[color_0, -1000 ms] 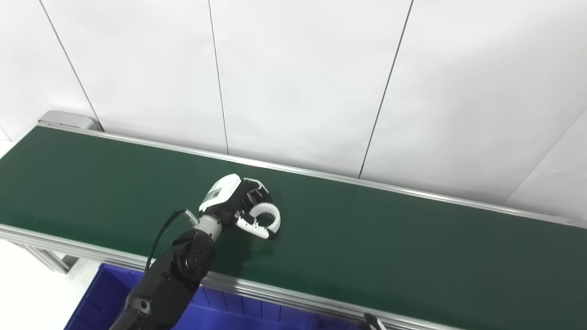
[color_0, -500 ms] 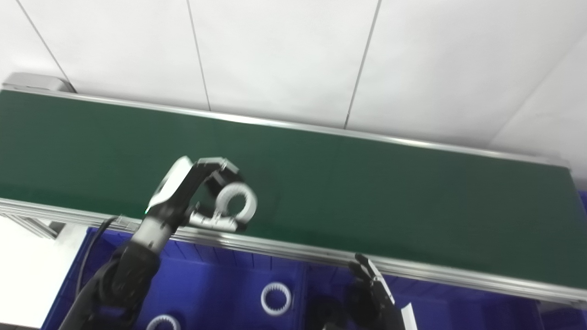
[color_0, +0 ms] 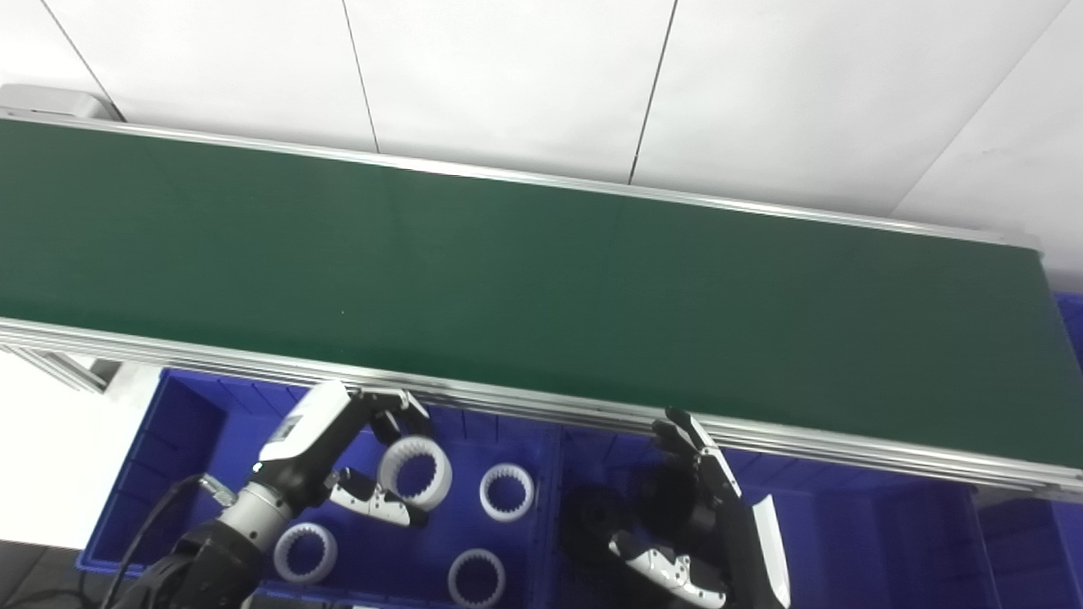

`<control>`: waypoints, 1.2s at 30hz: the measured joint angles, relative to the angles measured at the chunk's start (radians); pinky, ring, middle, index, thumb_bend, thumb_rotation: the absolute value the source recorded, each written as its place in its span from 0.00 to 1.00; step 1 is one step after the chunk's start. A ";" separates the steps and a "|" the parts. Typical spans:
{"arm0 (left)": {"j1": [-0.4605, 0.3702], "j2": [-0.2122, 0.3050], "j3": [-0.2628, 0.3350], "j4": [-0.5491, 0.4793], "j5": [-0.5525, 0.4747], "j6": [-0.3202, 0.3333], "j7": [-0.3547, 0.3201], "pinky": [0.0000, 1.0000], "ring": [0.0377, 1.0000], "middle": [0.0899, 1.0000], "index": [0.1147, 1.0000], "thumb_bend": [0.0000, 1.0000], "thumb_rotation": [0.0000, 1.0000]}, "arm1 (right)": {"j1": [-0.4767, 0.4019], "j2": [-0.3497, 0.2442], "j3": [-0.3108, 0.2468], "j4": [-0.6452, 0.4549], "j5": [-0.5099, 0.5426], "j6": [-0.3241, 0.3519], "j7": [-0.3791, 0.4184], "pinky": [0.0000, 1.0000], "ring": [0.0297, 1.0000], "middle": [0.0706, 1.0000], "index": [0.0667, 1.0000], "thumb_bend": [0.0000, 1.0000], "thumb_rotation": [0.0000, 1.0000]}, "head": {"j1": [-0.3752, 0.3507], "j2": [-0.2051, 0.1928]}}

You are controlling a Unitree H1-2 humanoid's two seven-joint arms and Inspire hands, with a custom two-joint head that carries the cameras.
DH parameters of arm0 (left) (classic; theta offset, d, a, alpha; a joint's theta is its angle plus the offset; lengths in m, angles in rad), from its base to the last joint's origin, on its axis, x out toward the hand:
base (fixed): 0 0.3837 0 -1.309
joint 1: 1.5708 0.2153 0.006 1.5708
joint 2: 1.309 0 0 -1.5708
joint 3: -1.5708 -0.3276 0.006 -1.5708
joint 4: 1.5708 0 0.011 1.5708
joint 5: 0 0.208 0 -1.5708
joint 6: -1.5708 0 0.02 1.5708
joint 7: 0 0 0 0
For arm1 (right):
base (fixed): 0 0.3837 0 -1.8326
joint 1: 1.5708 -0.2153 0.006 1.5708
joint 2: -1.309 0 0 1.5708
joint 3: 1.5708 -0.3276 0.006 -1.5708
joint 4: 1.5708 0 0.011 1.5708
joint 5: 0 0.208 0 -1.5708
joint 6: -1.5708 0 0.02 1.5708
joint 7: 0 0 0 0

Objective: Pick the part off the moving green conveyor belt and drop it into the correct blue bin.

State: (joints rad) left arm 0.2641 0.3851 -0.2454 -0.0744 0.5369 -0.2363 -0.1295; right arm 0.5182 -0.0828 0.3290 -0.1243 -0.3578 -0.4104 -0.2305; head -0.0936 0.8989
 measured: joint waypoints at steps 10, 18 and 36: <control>-0.056 0.024 -0.097 -0.039 0.300 0.112 -0.106 0.79 0.81 0.79 0.74 0.49 0.48 | 0.006 0.010 -0.024 -0.002 0.000 0.000 0.018 0.76 0.79 0.81 0.87 0.74 0.49 | 0.003 0.009; 0.001 -0.034 -0.035 -0.142 0.216 0.179 -0.141 0.92 0.97 0.98 0.91 0.61 0.50 | 0.019 0.011 -0.027 -0.019 0.006 0.001 0.040 0.76 0.80 0.83 0.87 0.73 0.46 | -0.009 0.008; 0.058 -0.142 0.039 -0.053 -0.687 0.045 -0.314 0.92 0.94 0.93 0.89 0.65 0.67 | 0.087 0.028 -0.036 -0.078 -0.017 0.061 0.087 0.78 0.84 0.85 0.90 0.73 0.46 | -0.078 -0.028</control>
State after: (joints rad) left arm 0.3218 0.2432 -0.2062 -0.1277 -0.1496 -0.1913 -0.4435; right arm 0.6055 -0.0545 0.2928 -0.2027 -0.3753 -0.3496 -0.1439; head -0.1718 0.8714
